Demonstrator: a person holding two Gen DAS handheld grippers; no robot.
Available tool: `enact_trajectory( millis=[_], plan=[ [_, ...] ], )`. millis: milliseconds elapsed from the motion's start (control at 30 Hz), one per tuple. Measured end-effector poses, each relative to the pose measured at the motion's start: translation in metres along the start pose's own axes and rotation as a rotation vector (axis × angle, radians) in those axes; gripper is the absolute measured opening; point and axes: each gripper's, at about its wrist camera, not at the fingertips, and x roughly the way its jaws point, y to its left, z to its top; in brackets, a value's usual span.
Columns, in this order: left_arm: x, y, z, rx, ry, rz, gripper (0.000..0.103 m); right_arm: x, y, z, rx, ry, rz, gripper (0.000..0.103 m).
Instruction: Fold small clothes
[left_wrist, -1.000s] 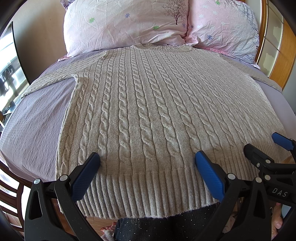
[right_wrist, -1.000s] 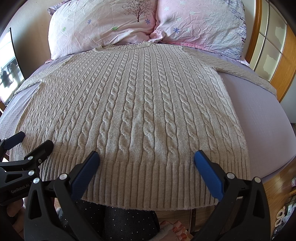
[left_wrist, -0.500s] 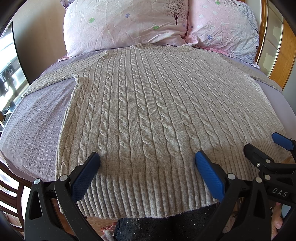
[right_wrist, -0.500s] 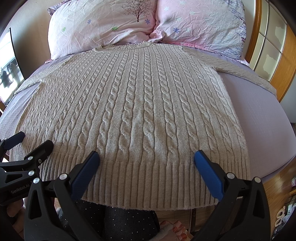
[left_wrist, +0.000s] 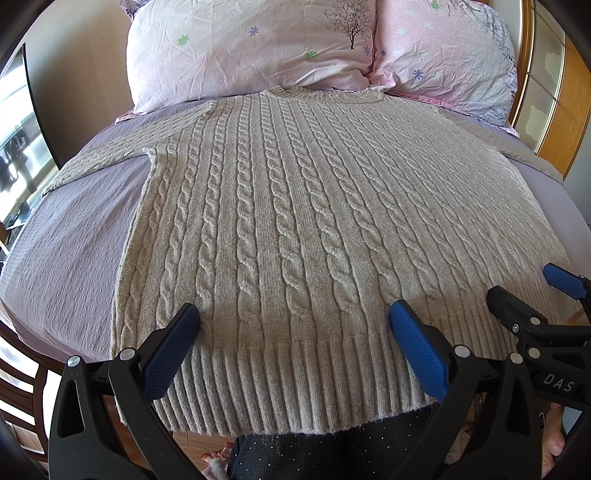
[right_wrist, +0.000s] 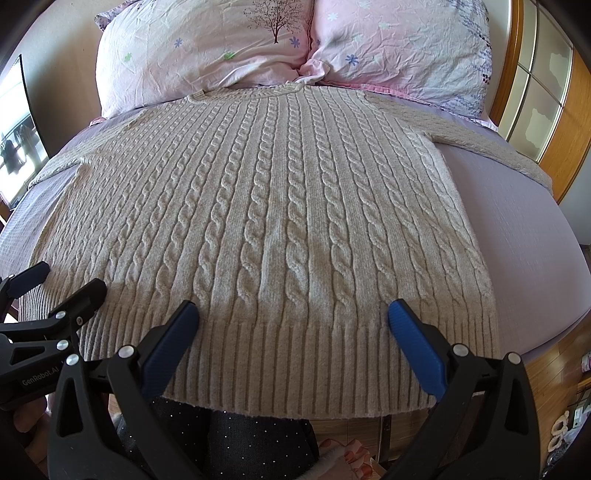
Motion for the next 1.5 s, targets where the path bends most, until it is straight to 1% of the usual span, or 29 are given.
enact_trajectory(
  millis=[1200,1367,1467,1500],
  plan=[
    [0.0,0.0,0.0,0.0,-0.001,0.0,0.102,-0.002,-0.001,0.0,0.0,-0.004,0.001,0.101],
    [0.0,0.0,0.0,0.001,-0.001,0.0,0.102,-0.006,-0.001,-0.002,-0.02,-0.044,0.023,0.101],
    [0.0,0.0,0.001,0.004,0.004,-0.002,0.102,-0.007,-0.006,-0.006,-0.055,-0.114,0.067,0.101],
    [0.001,0.0,0.001,0.006,0.003,-0.003,0.102,-0.008,-0.012,-0.004,-0.063,-0.119,0.104,0.101]
  ],
)
